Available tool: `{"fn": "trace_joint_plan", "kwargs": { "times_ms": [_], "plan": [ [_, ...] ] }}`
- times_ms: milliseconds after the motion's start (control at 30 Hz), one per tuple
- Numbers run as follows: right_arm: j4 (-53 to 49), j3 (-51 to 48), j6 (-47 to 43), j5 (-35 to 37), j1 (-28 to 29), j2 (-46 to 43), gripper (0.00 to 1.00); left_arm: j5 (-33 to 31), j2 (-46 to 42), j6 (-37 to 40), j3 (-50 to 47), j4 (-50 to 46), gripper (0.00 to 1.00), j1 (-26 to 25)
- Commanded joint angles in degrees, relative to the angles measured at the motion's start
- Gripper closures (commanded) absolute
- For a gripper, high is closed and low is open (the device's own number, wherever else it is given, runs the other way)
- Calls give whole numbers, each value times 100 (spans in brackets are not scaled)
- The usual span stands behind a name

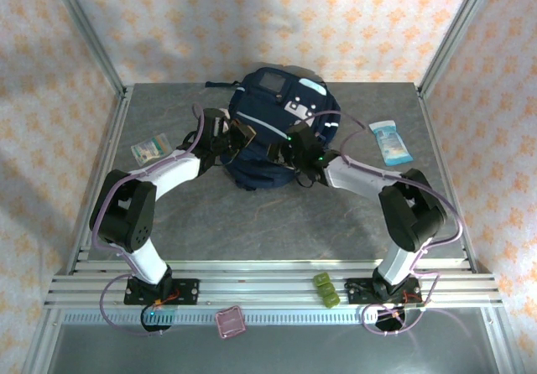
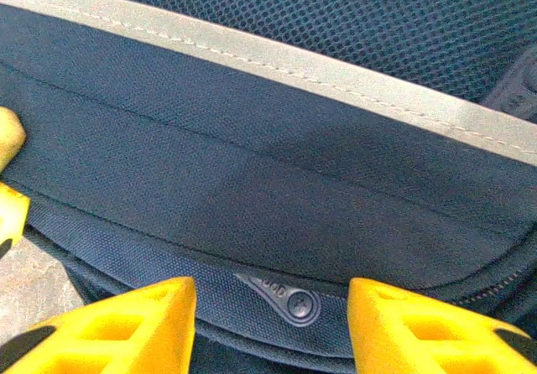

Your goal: Pack the student bag

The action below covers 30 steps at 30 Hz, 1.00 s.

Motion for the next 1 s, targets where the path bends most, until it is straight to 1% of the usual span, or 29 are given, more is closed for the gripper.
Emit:
{"fn": "trace_joint_plan", "kwargs": {
  "times_ms": [0,67,133,167,267,367,467,567,700,867,967],
  "plan": [
    [190,275,-15,-265,109,252,54,340,-354,-32,221,561,100,-92],
    [225,322,-37,-234,173,304,55,350,-330,-45,217,589,100,-103],
    [271,341,-39,-305,211,320,66,350,-325,-71,208,610,100,-118],
    [254,350,-26,-299,228,312,66,358,-319,-72,208,628,100,-121],
    [162,284,35,-151,303,246,63,342,-325,-81,203,639,100,-121],
    [241,-9,213,-19,390,92,57,333,-323,-107,217,685,100,-120],
    [311,-298,367,336,413,-59,51,357,-334,-133,241,713,100,-120],
    [317,-371,378,678,375,-132,43,403,-350,-143,252,713,100,-121],
    [270,-97,178,821,241,-32,43,429,-404,-145,201,726,100,-130],
    [212,398,-134,653,167,239,44,447,-438,-151,128,752,100,-147],
    [207,646,-268,336,167,451,47,474,-419,-199,120,812,100,-173]
  ]
}}
